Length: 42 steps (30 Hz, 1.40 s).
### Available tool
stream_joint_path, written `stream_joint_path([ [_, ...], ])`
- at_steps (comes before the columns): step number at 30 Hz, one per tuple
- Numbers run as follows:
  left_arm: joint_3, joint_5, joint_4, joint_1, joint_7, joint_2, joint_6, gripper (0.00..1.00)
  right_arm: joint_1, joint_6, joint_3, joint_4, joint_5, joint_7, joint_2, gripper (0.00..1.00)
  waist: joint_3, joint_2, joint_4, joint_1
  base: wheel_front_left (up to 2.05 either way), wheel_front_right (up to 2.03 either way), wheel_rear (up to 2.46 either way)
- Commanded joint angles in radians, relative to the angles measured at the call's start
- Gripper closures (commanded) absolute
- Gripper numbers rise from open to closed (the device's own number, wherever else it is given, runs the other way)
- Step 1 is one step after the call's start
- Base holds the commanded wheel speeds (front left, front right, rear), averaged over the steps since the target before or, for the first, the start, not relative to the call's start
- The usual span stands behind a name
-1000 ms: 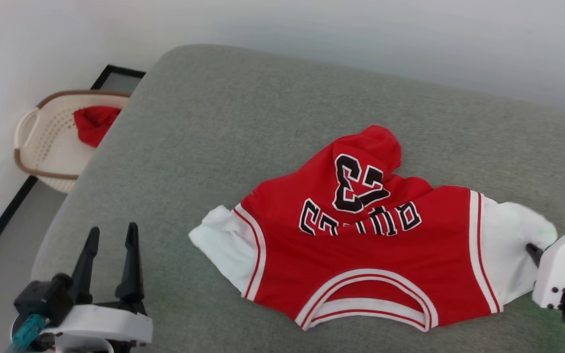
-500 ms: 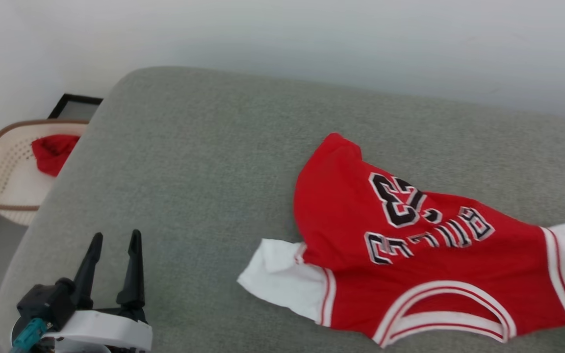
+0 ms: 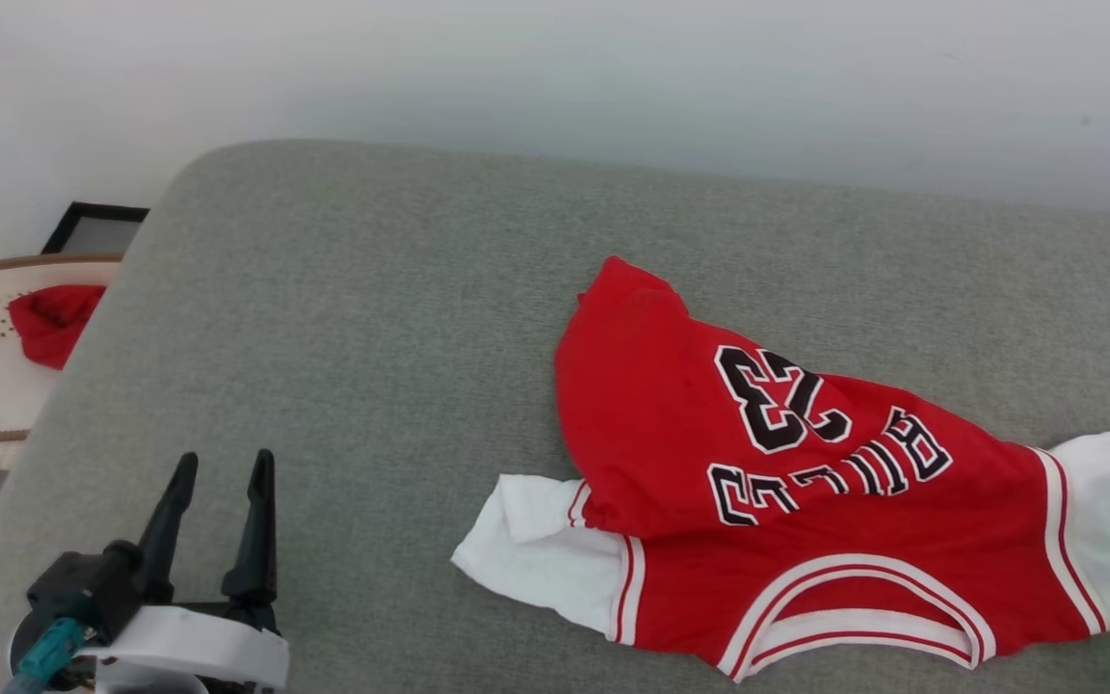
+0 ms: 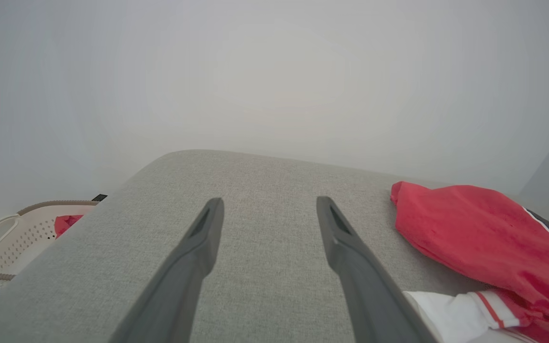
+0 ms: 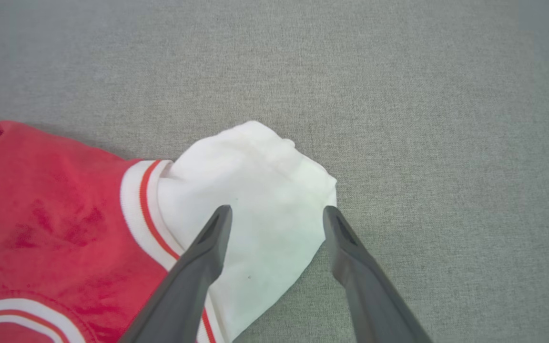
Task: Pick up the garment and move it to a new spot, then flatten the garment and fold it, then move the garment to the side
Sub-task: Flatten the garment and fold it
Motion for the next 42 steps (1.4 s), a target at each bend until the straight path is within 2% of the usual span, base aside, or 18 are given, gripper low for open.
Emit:
stream_joint_path([
  [1, 0.001, -0.003, -0.002, -0.005, 0.0, 0.005, -0.003, 0.0, -0.007, -0.001, 0.004, -0.004, 0.003, -0.006, 0.001, 0.0, 0.004, 0.0, -0.007, 0.0, 0.0, 0.0, 0.0],
  [9, -0.013, -0.019, 0.003, 0.0, 0.0, 0.04, -0.003, 0.0, 0.008, -0.001, 0.028, -0.096, 0.03, -0.059, 0.022, 0.0, 0.006, 0.0, -0.052, 0.0, 0.0, 0.0, 0.0],
  [16, -0.07, -0.062, 0.008, 0.009, 0.009, 0.093, -0.003, 0.0, 0.056, -0.001, 0.039, -0.207, 0.044, -0.137, 0.08, 0.0, 0.004, 0.0, -0.096, 0.0, 0.0, 0.0, 0.0],
  [25, -0.166, -0.17, -0.022, 0.021, 0.161, 0.171, -0.003, 0.0, 0.121, -0.001, 0.049, -0.303, 0.049, -0.257, 0.164, 0.0, 0.026, 0.0, -0.149, 0.0, 0.0, 0.0, 0.0],
  [29, -0.196, -0.232, -0.042, 0.013, 0.293, 0.202, -0.003, 0.0, 0.128, -0.001, 0.056, -0.316, 0.041, -0.281, 0.183, 0.0, 0.04, 0.0, -0.171, 0.0, 0.0, 0.0, 0.0],
  [35, -0.224, -0.32, -0.123, -0.021, 0.568, 0.254, 0.013, 0.0, 0.117, -0.001, 0.066, -0.318, 0.032, -0.289, 0.194, 0.0, 0.054, 0.0, -0.195, 0.0, 0.0, 0.0, 0.0],
  [42, -0.252, -0.426, -0.231, -0.094, 0.913, 0.307, 0.096, 0.0, 0.085, -0.001, 0.073, -0.312, 0.03, -0.298, 0.201, 0.0, 0.089, 0.0, -0.209, 0.0, 0.0, 0.0, 0.0],
])
